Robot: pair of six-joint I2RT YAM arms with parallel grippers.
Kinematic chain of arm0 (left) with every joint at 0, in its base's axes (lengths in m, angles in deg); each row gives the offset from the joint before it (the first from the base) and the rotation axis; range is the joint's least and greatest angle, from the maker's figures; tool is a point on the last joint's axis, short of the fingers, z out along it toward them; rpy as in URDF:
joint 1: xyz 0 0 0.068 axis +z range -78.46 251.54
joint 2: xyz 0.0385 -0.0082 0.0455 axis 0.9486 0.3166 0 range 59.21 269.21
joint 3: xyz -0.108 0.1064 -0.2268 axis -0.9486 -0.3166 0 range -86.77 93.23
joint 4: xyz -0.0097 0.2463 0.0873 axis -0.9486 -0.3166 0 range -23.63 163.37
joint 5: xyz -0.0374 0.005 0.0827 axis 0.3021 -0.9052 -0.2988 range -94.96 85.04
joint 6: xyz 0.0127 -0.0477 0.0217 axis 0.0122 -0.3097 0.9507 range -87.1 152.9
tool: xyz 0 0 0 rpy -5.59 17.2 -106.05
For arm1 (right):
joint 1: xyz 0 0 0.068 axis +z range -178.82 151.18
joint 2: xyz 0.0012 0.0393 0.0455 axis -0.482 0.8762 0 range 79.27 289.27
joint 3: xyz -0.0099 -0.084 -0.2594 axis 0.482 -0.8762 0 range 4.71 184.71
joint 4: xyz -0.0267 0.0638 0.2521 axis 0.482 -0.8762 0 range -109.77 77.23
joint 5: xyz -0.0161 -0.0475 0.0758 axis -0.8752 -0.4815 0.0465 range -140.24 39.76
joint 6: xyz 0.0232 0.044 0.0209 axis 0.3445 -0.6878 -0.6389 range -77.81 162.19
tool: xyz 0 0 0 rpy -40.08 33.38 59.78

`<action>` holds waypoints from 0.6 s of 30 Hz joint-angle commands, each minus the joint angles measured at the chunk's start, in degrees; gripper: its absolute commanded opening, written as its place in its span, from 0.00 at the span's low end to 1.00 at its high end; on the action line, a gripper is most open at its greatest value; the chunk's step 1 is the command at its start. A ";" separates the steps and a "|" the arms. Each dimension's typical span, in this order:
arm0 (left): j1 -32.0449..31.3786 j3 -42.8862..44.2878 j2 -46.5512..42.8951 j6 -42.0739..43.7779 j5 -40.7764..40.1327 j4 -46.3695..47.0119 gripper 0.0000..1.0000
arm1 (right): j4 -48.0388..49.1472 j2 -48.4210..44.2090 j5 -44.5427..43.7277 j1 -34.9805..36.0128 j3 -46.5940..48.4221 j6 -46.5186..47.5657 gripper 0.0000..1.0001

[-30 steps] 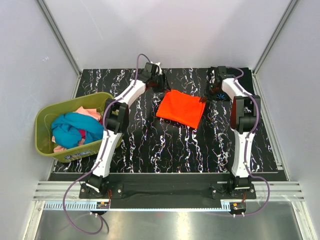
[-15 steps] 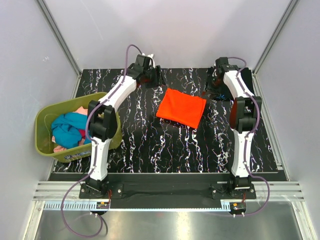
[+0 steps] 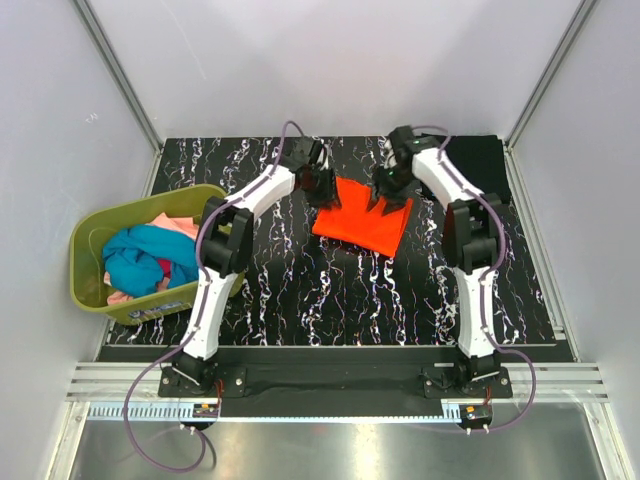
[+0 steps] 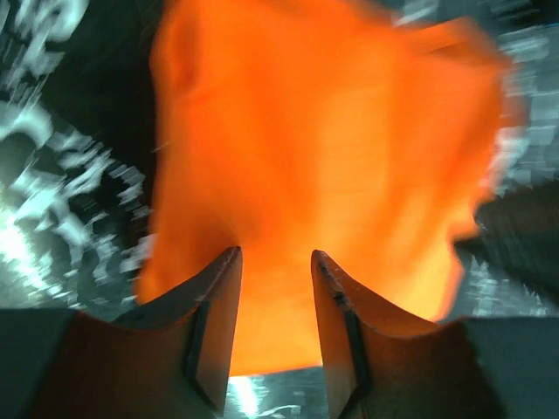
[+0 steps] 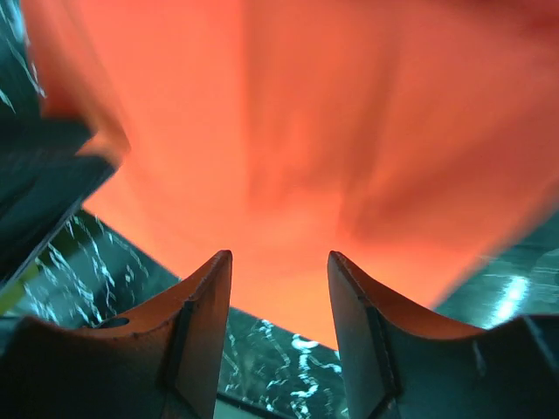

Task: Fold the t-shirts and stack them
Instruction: Fold the tshirt

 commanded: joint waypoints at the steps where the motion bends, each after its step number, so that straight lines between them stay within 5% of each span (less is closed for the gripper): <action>1: 0.44 -1.87 0.64 1.85 -4.89 -6.17 0.40 | 2.65 -0.26 3.45 2.19 -3.29 -2.47 0.54; 11: -0.96 -29.54 -13.15 0.36 -6.49 -3.01 0.34 | 10.47 -8.16 4.24 6.50 -26.55 -1.77 0.53; 18: -7.45 -48.45 -30.54 -2.36 -5.34 -0.55 0.35 | 16.18 -23.27 10.12 10.54 -45.03 -6.33 0.53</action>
